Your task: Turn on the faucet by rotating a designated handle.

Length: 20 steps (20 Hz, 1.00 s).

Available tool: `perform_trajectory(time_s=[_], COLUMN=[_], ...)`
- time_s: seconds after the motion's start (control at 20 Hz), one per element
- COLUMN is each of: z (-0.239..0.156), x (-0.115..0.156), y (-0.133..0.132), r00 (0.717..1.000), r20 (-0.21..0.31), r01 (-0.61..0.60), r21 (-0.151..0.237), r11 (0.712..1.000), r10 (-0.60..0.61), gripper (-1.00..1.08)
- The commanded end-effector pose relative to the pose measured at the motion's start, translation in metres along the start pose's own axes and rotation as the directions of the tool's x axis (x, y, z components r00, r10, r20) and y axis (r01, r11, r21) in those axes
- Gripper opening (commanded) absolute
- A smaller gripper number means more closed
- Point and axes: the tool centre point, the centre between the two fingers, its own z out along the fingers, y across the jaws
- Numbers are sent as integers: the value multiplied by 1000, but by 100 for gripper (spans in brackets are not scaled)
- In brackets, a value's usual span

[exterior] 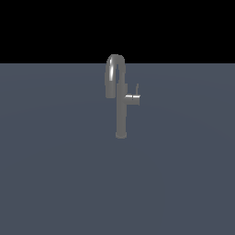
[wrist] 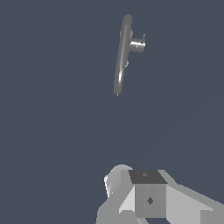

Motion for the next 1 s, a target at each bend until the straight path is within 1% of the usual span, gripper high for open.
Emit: perform_trajectory(time_s=[0.0,0.2,0.45,0.7,0.95], z=[0,0,1,2,6], x=[0,2,11,27,51], y=[0,0,-1,-2,-2], r00=[1000,1000,999,995,982], r20=[0,5,26,66,129], r01=[0,-6,-32,-81,-154], r21=[0,6,30,72,130], r11=[1000,1000,999,994,979], r10=[0,6,32,76,138], gripper=[-100,-100,-100,-100,-100])
